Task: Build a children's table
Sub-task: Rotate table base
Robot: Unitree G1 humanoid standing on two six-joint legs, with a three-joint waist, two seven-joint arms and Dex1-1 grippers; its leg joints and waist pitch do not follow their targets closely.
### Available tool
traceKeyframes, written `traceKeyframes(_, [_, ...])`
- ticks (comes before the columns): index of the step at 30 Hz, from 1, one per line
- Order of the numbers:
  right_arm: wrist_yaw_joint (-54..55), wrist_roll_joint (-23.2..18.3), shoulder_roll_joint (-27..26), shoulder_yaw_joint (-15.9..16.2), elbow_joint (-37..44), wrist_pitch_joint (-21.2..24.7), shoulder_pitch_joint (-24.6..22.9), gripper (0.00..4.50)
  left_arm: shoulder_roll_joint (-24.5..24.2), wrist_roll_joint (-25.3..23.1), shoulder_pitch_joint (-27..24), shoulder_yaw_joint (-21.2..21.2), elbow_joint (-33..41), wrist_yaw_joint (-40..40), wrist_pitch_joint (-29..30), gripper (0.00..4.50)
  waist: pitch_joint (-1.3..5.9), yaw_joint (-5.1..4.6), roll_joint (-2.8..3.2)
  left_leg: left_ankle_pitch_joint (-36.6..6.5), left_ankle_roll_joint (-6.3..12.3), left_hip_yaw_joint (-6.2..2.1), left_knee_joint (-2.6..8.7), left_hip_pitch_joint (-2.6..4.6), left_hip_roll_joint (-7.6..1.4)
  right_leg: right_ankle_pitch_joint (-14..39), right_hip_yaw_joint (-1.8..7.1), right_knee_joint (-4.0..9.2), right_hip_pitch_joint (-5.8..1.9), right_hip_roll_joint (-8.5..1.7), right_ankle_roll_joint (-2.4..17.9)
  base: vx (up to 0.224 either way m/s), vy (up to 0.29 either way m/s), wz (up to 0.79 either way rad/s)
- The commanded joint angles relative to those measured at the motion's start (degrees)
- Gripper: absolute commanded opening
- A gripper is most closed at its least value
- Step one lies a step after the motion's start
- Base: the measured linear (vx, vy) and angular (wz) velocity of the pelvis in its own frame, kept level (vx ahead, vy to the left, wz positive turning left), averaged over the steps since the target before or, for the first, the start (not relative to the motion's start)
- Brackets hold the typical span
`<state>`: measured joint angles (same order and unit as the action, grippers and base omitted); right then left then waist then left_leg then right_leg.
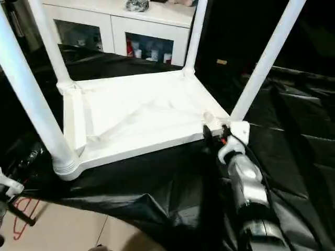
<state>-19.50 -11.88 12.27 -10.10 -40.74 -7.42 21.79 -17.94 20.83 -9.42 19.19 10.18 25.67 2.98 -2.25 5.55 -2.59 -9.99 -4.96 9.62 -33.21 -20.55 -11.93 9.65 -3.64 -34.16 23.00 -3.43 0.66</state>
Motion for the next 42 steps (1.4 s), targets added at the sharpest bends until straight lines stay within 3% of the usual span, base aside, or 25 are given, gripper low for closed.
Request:
traceKeyframes(1, [2.84, 1.11, 0.16, 0.23, 3.72, 3.27, -1.71, 3.68, 0.16, 1.88, 1.47, -2.05, 0.04, 2.76, -0.86, 2.1, 2.46, -0.12, 0.92, -23.51, -0.39, -0.06, 4.24, 1.07, -0.8, 25.47, 2.24, 5.39, -0.83, -3.11, 3.87, 0.0, 0.0, 0.0])
traceKeyframes(4, [4.68, 1.76, -0.12, 0.38, 7.31, 5.44, -3.68, 3.68, -0.29, 2.77, 1.95, -2.58, -0.46, 3.72, 0.33, 2.1, 2.45, -0.16, 1.13, -24.28, -0.77, -0.3, 4.48, 0.85, -0.86, 25.35, 2.14, 5.32, -1.1, -3.09, 3.56, 0.0, 0.0, 0.0])
traceKeyframes(5, [4.97, 1.98, -0.09, 0.48, 7.77, 5.68, -3.93, 3.68, -0.39, 2.9, 2.12, -2.06, -0.92, 3.14, 1.22, 2.29, 2.41, -0.28, 1.12, -24.78, -0.93, -0.36, 4.48, 0.81, -0.86, 25.7, 2.09, 5.27, -1.13, -3.12, 3.48, 0.0, 0.0, 0.0])
traceKeyframes(12, [5.71, 3.07, 0.14, 1.45, 10.27, 7.86, -4.84, 3.68, -2.63, 5.3, 0.92, 2.25, -4.36, 5.34, 1.34, 2.78, 2.23, -0.85, 0.64, -24.64, -0.8, -0.43, 4.31, 0.62, -0.51, 30.6, 1.85, 5.89, -1.07, -3.31, 1.54, 0.0, 0.0, 0.0])
traceKeyframes(14, [6.03, 3.07, 0.21, 1.7, 11.35, 9.24, -4.97, 3.68, -3.99, 6.94, -0.26, 3.39, -5.05, 7.76, 1.53, 2.81, 2.23, -1.12, 0.8, -24.18, -0.74, -0.55, 4.45, 0.4, -0.5, 30.08, 1.89, 5.71, -1.23, -3.35, 1.56, 0.0, 0.0, 0.0])
traceKeyframes(19, [5.69, 3.41, -0.11, 2.51, 10.98, 10.44, -3.59, 3.68, -6.15, 13.81, -2.82, 4.64, -2.68, 15.44, 4.67, 3.17, 2.22, -1.2, 1.07, -25.33, -0.87, -0.42, 4.51, 0.84, -0.78, 27.31, 2.15, 5.36, -0.8, -3.21, 3.7, 0.0, 0.0, 0.0])
traceKeyframes(25, [5.72, 4.43, -0.91, 3.86, 10.34, 11.36, -1.97, 3.68, -7.71, 17.14, -3.52, 3.11, 0.04, 18.92, 7.37, 3.73, 2.06, -0.95, 1.52, -26.13, -1.38, -0.27, 4.61, 1.1, -0.86, 25.96, 2.32, 5.23, -0.81, -3.09, 4.59, 0.0, 0.0, 0.0])
traceKeyframes(33, [6.36, 5.2, -1.83, 4.99, 7.49, 11.61, 0.21, 3.68, -8.43, 18.56, -2.06, -0.64, 2.28, 21.47, 10.51, 4.42, 2.05, -0.84, 1.3, -25.62, -2.06, -0.32, 4.68, 1.08, -0.81, 26.8, 2.43, 5.17, -1.05, -3.26, 3.87, 0.0, 0.0, 0.0])
traceKeyframes(42, [6.12, 6.29, -3.98, 6.38, 1.11, 10.14, 4.73, 3.68, -6.79, 15.89, 3.74, -3.65, -0.06, 19.3, 9.87, 4.49, 2.31, -0.93, 1.23, -23.44, -2.19, -0.22, 4.55, 1.14, -0.8, 24.4, 2.47, 4.73, -1.25, -3.3, 4.88, 0.0, 0.0, 0.0])
